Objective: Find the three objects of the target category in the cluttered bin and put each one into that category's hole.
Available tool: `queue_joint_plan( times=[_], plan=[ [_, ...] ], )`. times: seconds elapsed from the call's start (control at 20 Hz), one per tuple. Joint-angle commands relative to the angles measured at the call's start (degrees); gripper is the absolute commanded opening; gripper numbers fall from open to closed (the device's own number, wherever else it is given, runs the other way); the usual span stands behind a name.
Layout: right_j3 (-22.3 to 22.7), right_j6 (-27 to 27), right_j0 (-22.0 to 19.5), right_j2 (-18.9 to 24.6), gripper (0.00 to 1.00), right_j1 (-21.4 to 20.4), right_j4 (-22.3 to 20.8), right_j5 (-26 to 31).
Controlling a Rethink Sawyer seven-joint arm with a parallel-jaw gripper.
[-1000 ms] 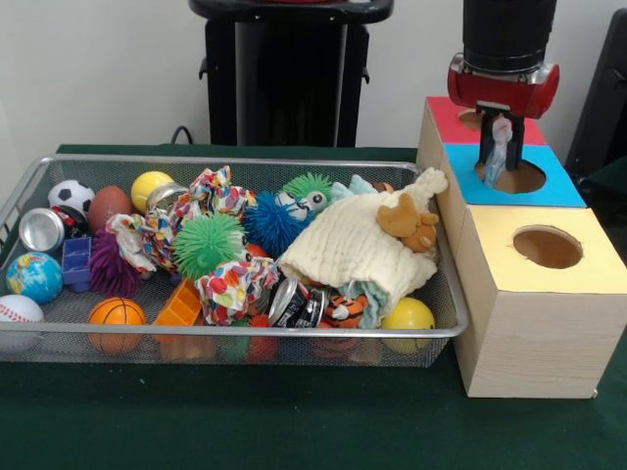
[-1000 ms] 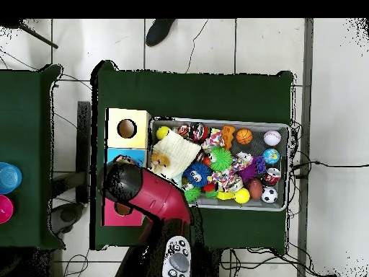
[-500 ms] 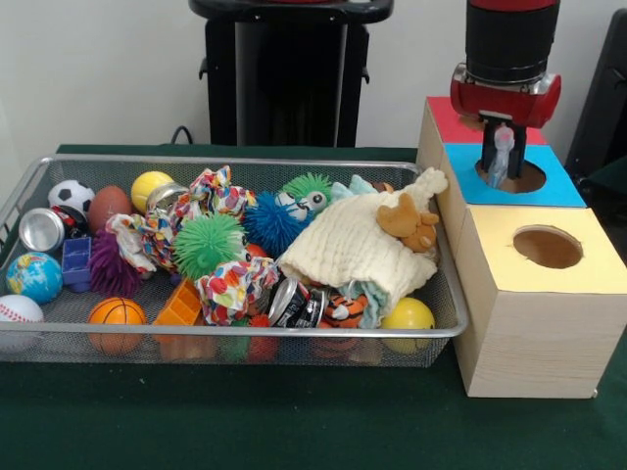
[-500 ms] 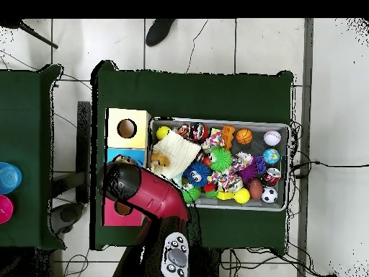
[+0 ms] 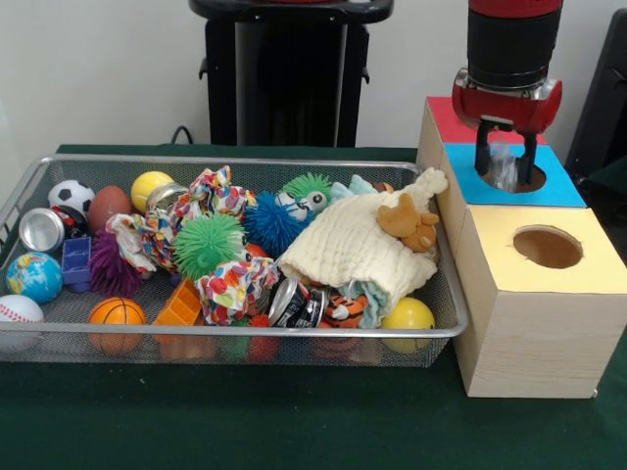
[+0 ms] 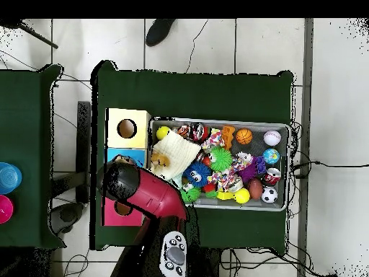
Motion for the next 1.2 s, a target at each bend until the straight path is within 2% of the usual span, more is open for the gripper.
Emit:
queue_joint_plan(
  times=[0.05,0.7,0.8,1.05,1.1,1.2],
  plan=[
    [1.06,15.17,0.22,4.14,1.0,2.8,2.43,-1.84],
    [-0.82,15.19,0.84,2.09,1.0,2.19,1.07,2.46],
    [-2.41,16.13,2.17,-0.64,1.0,1.71,-0.85,6.2],
    [-8.35,14.15,6.44,-13.51,1.0,1.46,-9.65,14.29],
    [-8.27,13.61,6.41,-14.81,1.0,0.7,-10.6,15.11],
    [-9.53,11.6,6.36,-17.47,1.0,-0.05,-14.3,20.46]
  ],
)
